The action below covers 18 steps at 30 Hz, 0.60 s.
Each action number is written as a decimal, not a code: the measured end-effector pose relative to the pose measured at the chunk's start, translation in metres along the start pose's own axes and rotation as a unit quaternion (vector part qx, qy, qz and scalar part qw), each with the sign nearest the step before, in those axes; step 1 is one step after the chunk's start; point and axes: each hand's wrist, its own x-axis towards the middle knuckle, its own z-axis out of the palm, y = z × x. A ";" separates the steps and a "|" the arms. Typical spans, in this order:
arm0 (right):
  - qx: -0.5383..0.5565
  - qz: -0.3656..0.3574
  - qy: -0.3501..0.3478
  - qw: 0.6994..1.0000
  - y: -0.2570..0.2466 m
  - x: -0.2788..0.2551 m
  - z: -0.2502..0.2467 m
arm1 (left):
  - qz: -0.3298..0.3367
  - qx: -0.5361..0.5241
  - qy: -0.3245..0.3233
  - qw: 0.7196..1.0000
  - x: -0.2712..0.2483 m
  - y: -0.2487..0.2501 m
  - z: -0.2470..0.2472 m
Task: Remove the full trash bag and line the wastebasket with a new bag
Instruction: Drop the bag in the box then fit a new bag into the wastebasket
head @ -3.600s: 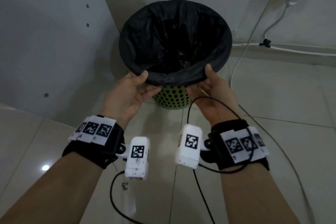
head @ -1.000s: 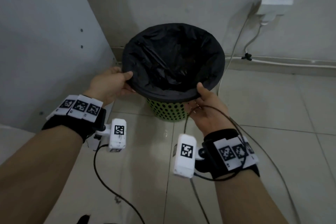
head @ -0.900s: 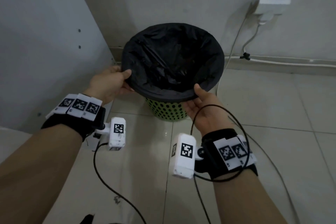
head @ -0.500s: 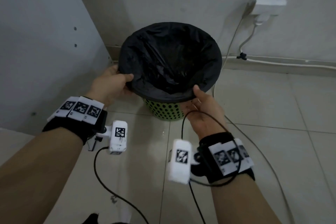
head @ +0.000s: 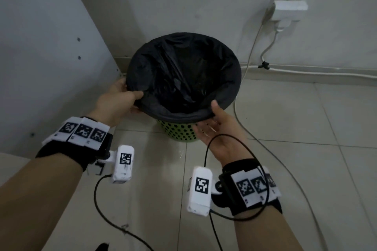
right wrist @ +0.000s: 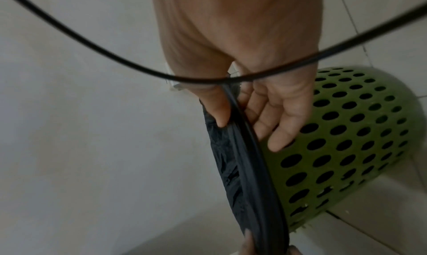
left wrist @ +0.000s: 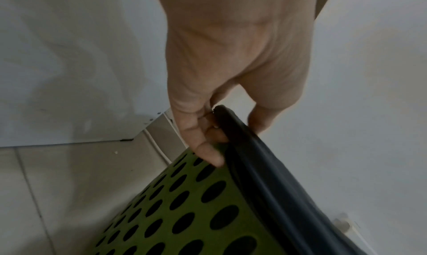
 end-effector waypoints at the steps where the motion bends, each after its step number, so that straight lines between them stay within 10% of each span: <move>1: 0.013 -0.012 0.006 1.000 -0.005 0.002 0.000 | 0.003 0.008 -0.005 1.000 0.000 0.000 -0.002; 18: 0.059 -0.058 0.036 0.996 -0.011 0.007 -0.007 | -0.015 -0.041 -0.017 0.999 -0.005 -0.001 0.008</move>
